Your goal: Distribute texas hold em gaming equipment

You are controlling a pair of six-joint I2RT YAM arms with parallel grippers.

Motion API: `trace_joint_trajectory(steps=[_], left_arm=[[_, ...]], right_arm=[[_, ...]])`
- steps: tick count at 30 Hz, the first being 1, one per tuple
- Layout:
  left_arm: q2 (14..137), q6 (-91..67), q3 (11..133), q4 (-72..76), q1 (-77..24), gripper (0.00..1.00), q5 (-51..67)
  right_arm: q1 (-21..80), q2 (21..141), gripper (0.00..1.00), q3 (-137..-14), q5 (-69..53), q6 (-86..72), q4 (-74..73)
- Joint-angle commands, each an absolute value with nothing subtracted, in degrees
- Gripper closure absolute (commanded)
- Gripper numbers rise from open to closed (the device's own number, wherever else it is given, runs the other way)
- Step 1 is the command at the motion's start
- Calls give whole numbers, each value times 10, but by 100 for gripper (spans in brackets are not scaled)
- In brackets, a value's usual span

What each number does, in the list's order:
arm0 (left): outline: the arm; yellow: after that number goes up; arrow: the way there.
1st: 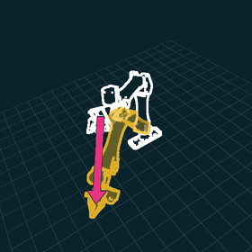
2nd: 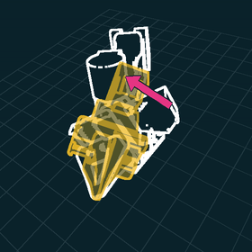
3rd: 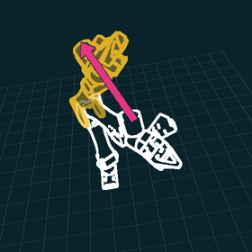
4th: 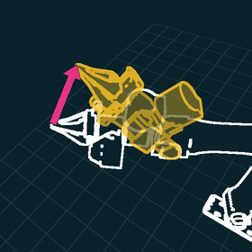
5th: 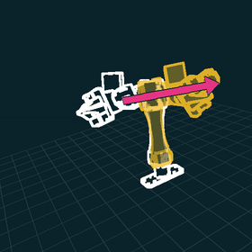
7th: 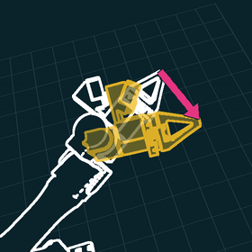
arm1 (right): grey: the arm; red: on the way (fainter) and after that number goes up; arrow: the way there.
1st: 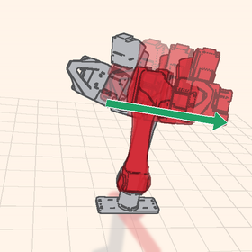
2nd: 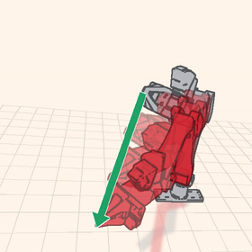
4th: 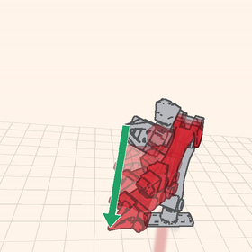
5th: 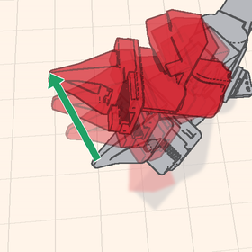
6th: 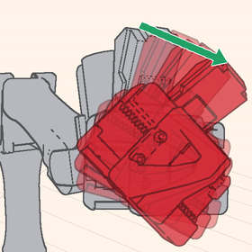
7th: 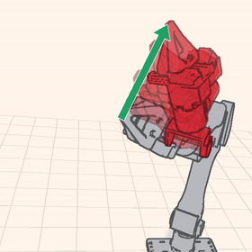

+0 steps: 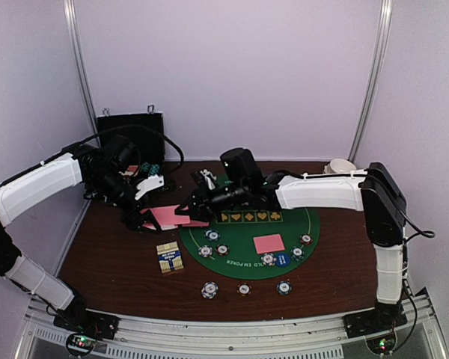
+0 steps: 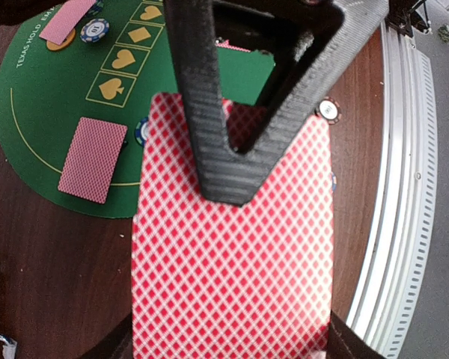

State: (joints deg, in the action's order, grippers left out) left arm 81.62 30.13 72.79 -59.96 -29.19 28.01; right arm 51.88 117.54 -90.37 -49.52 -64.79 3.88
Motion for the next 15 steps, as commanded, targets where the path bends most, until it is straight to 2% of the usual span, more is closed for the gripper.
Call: trace_joint_trajectory(steps=[1,15], left_arm=[[801,308,742,-584,-288,100,293],[794,310,736,-584,-288,100,284]], right_arm=[[510,1144,91,-893,-504,-649,34],[482,1121,100,-890,-513,-611,-33]])
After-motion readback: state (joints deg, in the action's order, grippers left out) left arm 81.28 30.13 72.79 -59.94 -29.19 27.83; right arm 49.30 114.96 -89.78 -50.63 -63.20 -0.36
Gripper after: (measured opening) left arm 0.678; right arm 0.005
